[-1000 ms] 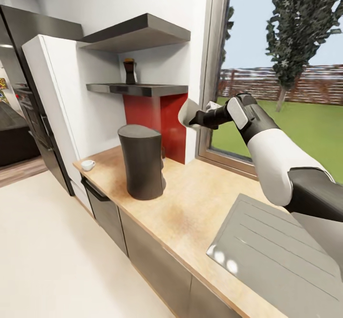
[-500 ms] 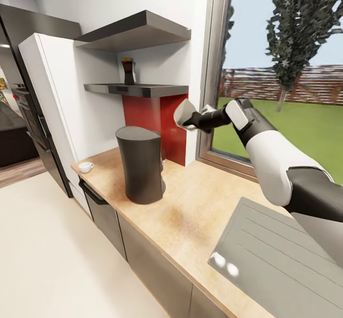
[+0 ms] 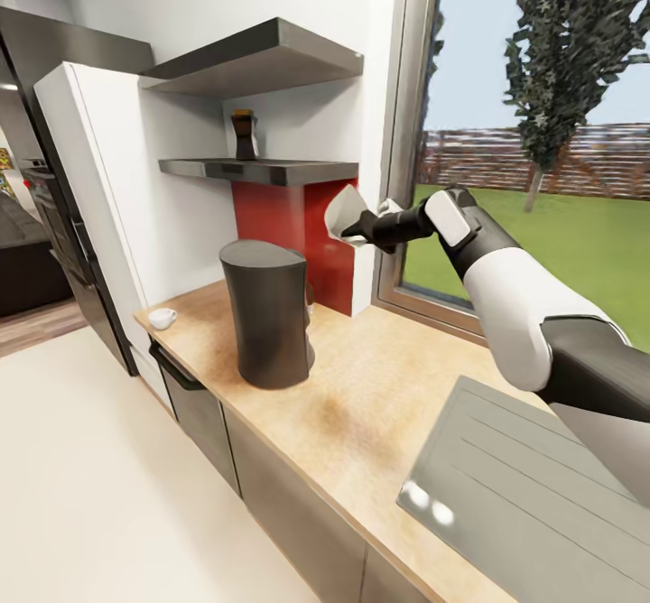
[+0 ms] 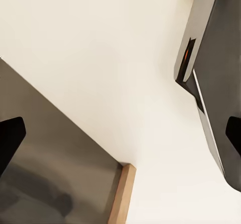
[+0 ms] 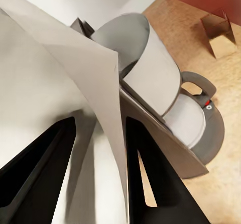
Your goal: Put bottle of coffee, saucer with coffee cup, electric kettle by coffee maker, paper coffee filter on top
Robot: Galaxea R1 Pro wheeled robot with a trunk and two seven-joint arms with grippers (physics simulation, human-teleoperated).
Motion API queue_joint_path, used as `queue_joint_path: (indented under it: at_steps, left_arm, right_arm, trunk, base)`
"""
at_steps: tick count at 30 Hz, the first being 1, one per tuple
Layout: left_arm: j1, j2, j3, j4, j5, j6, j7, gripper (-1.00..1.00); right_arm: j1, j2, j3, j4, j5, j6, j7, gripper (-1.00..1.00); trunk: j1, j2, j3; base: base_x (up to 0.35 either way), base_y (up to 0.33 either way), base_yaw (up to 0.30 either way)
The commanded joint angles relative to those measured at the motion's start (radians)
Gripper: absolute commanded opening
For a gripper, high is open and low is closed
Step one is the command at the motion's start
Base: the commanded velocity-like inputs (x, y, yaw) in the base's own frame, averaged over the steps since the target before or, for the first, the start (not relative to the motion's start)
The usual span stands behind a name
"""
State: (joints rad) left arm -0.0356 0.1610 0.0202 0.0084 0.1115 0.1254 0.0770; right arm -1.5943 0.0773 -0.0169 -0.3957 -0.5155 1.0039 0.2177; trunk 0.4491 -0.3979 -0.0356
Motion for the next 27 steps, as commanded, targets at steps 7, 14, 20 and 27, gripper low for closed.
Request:
queue_joint_path:
  at_steps: [7,14,20,27]
  left_arm:
    - [-0.001,0.0,0.001,-0.001,0.011,0.002,0.002,1.0]
    - [-0.001,0.0,0.0,-0.001,0.011,0.002,0.003,1.0]
    - [-0.001,0.001,0.001,0.001,0.011,0.002,0.003,1.0]
    - [-0.001,0.002,0.001,0.001,0.011,0.002,0.003,1.0]
  right_arm:
    - [-0.001,0.004,-0.002,0.017,0.01,0.002,0.008,-1.0]
    - [-0.001,0.004,-0.002,0.035,0.011,0.002,0.008,-1.0]
    - [-0.001,0.004,-0.002,0.039,0.011,0.002,0.008,-1.0]
    - [-0.001,0.004,-0.002,0.053,0.01,0.002,0.008,-1.0]
  trunk:
    - [0.001,-0.002,-0.002]
    - [0.001,-0.002,-0.002]
    - [0.001,-0.002,-0.002]
    - [0.001,-0.002,-0.002]
  base:
    - [0.215,0.184,0.0]
    - [0.073,0.055,0.0]
    - [0.12,0.065,0.0]
    - [0.179,0.12,0.0]
